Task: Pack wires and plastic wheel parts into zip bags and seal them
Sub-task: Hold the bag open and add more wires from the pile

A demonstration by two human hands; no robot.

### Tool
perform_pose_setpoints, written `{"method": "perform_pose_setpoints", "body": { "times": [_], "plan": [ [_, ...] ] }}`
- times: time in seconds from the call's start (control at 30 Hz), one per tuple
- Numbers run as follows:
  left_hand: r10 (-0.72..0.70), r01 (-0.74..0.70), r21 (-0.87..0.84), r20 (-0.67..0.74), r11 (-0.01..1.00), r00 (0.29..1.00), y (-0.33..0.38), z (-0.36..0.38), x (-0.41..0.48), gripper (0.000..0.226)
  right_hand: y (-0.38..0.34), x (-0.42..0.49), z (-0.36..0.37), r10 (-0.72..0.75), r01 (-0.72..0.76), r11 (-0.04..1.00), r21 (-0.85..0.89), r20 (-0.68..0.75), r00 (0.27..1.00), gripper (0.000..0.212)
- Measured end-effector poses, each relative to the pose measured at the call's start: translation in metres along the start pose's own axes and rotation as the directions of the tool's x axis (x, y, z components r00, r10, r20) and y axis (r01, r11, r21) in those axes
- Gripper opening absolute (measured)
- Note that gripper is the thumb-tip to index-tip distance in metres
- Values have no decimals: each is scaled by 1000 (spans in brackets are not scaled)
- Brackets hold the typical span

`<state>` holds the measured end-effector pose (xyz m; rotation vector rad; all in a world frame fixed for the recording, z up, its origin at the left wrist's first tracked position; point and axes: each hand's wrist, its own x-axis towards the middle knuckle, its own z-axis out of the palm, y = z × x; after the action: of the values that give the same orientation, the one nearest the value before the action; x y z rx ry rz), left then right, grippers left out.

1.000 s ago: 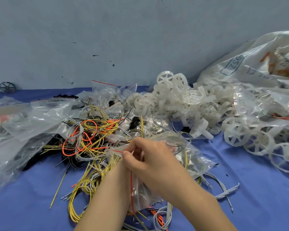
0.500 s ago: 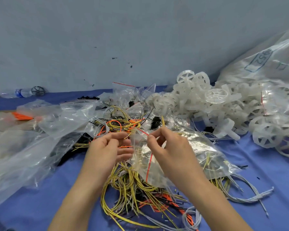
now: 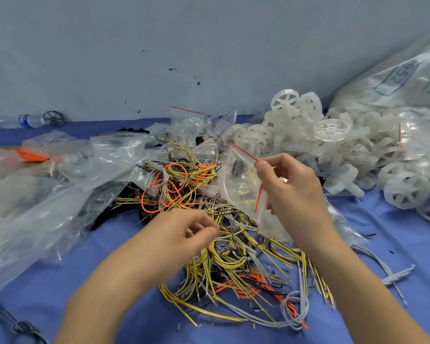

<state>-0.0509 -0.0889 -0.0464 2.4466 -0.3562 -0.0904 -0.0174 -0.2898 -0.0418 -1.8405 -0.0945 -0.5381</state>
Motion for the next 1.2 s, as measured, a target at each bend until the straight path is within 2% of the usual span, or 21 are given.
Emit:
{"method": "perform_pose_setpoints", "body": {
  "times": [0.17, 0.27, 0.37, 0.53, 0.87, 0.93, 1.0, 1.1, 1.2],
  "plan": [
    [226, -251, 155, 158, 956, 961, 32, 40, -4, 17, 0, -1, 0, 18, -18, 995, 96, 1, 1000, 19],
    [309, -347, 268, 174, 899, 935, 37, 55, -12, 15, 1, -2, -1, 13, -14, 994, 112, 11, 1000, 18],
    [280, -317, 330, 156, 889, 947, 32, 57, -21, 15, 2, -1, -6, 11, -13, 994, 113, 12, 1000, 18],
    [211, -243, 595, 124, 766, 970, 34, 68, -31, 34, 2, 1, -11, 20, -20, 992, 122, -1, 1000, 17],
    [150, -220, 742, 161, 634, 975, 41, 72, -22, 27, 3, 2, -22, 61, -63, 992, 109, 24, 998, 16],
    [249, -255, 743, 123, 619, 961, 42, 73, -21, 24, 3, 4, -23, 74, -79, 991, 108, 49, 996, 15],
    [301, -292, 685, 110, 667, 947, 39, 70, -22, 20, 3, 2, -22, 63, -68, 995, 67, 75, 995, 15],
    [277, -284, 484, 87, 828, 957, 26, 61, -21, 20, 3, -7, -11, -12, 33, 992, -125, 162, 987, 14],
    [211, -224, 159, 94, 961, 973, 17, 46, -20, 28, 5, -10, -7, -10, 76, 957, -280, 229, 973, 13]
  ]
}}
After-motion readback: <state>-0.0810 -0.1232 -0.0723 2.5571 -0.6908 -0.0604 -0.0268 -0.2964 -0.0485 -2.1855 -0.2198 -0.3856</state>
